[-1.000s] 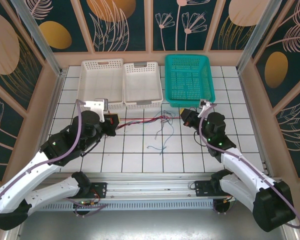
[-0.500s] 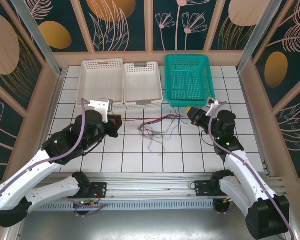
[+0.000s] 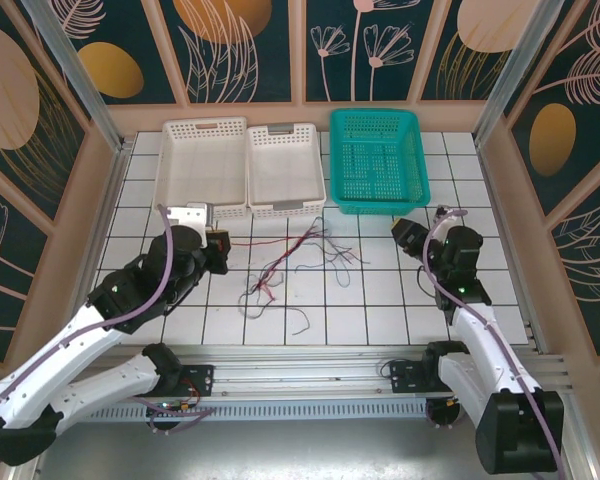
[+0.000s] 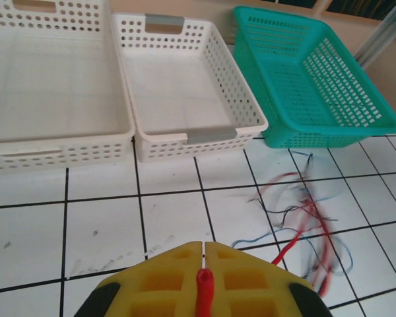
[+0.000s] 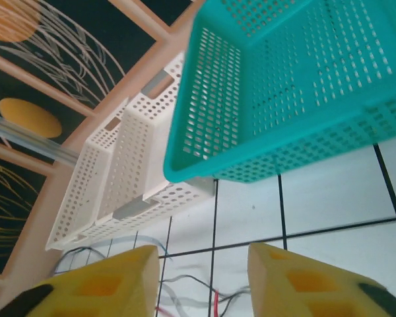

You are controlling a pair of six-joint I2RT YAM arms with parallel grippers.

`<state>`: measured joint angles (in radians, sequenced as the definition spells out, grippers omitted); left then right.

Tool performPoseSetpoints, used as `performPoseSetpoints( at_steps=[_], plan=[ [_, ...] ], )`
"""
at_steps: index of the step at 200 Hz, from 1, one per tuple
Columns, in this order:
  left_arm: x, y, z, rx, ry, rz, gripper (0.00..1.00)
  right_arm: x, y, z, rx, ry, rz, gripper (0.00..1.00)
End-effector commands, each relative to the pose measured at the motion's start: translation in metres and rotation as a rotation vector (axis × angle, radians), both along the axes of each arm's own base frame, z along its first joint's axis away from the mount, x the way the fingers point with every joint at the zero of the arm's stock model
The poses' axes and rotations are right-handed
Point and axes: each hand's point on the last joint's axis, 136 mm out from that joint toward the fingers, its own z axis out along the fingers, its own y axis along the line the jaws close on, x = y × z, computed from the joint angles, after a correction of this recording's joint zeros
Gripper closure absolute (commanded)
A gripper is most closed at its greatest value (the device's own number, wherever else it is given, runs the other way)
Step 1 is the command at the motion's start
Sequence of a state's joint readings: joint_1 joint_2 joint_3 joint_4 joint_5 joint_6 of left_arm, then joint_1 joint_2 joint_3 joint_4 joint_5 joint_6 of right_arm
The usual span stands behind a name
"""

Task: Untangle the cables

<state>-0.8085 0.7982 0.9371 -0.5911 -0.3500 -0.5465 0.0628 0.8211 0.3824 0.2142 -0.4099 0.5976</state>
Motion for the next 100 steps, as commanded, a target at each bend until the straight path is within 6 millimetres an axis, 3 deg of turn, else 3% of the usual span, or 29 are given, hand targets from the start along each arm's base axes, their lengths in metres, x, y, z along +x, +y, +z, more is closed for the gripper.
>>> performPoseSetpoints(
  at_steps=[1, 27, 80, 100],
  plan=[
    [0.008, -0.007, -0.019, -0.015, 0.016, 0.016, 1.00, -0.003, 0.010, 0.018, -0.027, -0.091, 0.042, 0.50],
    [0.014, -0.026, -0.036, -0.060, 0.048, -0.014, 1.00, -0.011, 0.037, 0.024, -0.023, -0.101, 0.151, 0.44],
    [0.026, -0.056, -0.046, -0.173, 0.074, -0.046, 1.00, -0.056, 0.140, 0.024, 0.062, -0.108, 0.479, 0.41],
    [0.029, -0.066, -0.043, -0.213, 0.077, -0.063, 1.00, -0.067, 0.167, 0.014, 0.090, -0.098, 0.516, 0.39]
  ],
)
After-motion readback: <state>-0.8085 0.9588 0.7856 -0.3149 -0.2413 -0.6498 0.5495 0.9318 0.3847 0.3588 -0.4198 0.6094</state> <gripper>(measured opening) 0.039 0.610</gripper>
